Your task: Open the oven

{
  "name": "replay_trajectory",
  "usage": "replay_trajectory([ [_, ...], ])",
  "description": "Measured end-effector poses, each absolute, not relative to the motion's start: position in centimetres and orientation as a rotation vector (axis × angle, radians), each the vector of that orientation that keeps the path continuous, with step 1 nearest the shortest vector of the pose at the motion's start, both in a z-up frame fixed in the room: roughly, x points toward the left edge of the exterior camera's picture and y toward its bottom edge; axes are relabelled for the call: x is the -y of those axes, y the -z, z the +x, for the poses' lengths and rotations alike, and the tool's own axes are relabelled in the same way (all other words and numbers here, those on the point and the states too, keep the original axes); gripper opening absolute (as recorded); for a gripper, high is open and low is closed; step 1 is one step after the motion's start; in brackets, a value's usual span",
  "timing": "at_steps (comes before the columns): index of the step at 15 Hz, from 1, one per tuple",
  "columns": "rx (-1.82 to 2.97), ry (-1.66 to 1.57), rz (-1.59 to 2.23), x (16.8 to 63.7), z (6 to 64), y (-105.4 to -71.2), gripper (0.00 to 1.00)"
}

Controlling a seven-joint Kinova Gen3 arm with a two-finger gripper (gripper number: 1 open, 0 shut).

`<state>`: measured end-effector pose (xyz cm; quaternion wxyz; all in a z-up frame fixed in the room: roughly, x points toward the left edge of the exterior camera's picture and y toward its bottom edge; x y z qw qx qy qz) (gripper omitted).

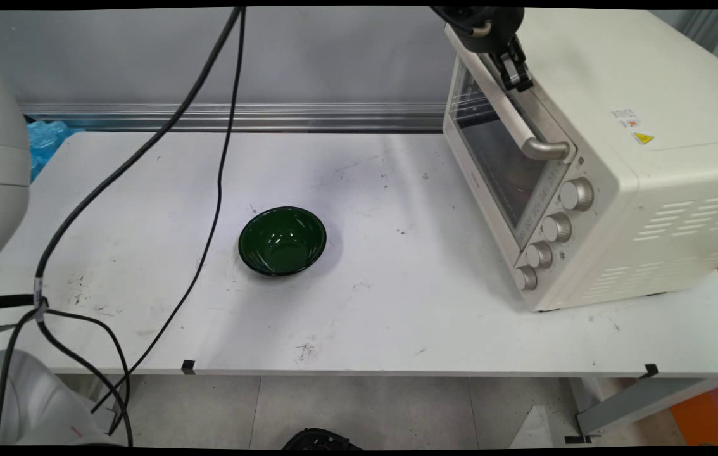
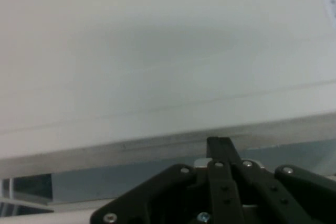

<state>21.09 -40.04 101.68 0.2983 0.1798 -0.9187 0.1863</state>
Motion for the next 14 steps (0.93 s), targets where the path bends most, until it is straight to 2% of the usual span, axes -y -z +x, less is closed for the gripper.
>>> replay_trajectory([
  [14,2.437,-0.444,0.566,41.8,21.7,-98.8,0.00],
])
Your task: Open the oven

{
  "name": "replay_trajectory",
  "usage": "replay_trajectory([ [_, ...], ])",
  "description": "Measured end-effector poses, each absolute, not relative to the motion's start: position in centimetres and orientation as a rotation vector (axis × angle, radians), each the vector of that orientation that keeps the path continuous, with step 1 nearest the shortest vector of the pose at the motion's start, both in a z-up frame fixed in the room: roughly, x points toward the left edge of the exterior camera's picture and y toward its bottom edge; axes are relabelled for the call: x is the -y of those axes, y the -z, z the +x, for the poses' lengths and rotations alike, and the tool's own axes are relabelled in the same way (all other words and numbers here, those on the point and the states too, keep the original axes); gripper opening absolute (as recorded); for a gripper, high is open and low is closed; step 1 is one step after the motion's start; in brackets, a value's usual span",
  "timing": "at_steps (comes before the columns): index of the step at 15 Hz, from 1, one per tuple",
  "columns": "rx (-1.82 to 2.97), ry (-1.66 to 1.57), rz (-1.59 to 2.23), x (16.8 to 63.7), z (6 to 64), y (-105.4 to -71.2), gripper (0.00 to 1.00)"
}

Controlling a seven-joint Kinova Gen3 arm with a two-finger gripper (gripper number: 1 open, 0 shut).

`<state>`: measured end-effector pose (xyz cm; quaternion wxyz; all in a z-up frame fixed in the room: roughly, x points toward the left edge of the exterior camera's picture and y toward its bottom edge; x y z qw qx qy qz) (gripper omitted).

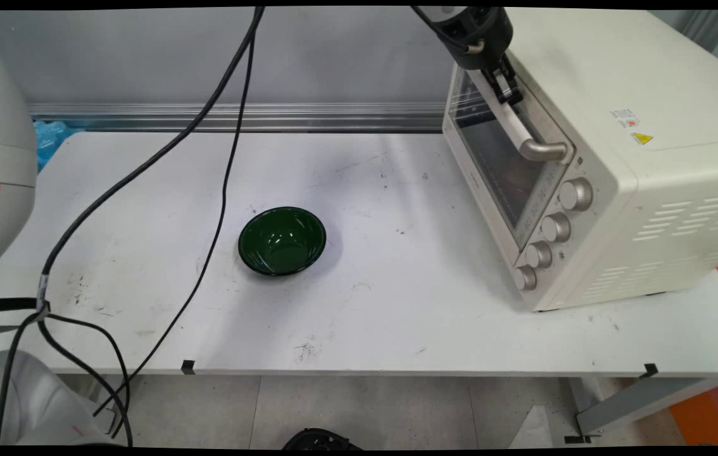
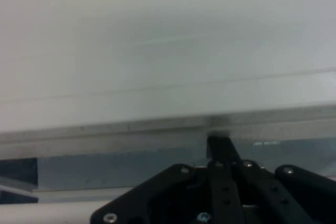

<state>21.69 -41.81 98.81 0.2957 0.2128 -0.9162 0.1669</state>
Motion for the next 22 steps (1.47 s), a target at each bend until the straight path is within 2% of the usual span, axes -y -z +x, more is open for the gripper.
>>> replay_trajectory([
  [11,2.507,-0.391,0.609,40.2,24.6,-97.7,0.00],
  [22,2.568,-0.311,0.613,36.9,30.2,-95.4,0.00],
])
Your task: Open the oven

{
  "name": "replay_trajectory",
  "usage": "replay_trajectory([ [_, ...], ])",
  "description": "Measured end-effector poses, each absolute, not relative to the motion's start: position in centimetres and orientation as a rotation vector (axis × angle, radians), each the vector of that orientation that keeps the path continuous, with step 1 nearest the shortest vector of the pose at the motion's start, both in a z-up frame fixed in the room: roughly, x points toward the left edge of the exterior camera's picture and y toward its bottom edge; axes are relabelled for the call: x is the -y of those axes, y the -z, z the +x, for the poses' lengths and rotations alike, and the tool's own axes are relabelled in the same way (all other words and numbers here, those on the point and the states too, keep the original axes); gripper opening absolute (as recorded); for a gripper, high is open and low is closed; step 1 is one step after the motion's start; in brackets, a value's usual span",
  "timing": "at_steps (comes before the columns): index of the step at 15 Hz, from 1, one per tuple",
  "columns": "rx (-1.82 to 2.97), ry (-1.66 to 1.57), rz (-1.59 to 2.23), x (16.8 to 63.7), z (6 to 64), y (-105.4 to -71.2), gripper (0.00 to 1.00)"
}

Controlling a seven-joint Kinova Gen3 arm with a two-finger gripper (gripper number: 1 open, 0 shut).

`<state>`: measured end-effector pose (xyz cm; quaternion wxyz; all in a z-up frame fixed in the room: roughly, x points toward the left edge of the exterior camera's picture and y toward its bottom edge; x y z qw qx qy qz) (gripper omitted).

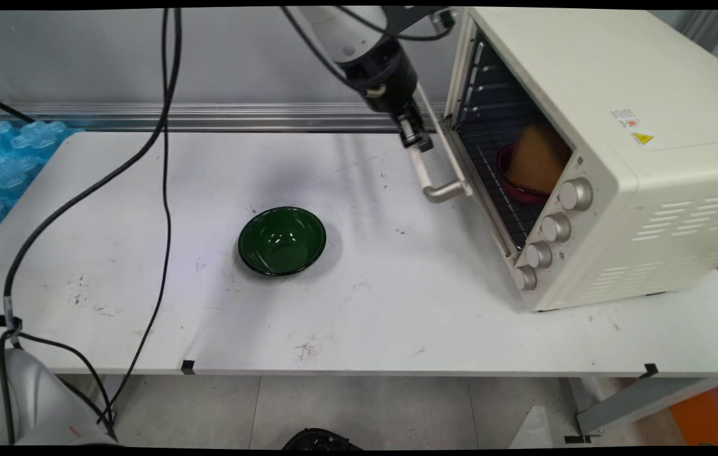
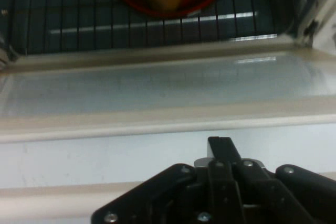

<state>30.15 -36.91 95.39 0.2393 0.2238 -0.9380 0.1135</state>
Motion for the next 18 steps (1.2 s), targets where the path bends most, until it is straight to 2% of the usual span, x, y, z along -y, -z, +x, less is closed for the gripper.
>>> replay_trajectory([
  [6,2.589,-0.319,0.596,36.2,33.5,-93.3,0.00],
  [14,2.594,-0.338,0.500,35.3,37.9,-88.2,0.00],
  [18,2.604,-0.345,0.468,35.1,39.2,-86.9,0.00],
])
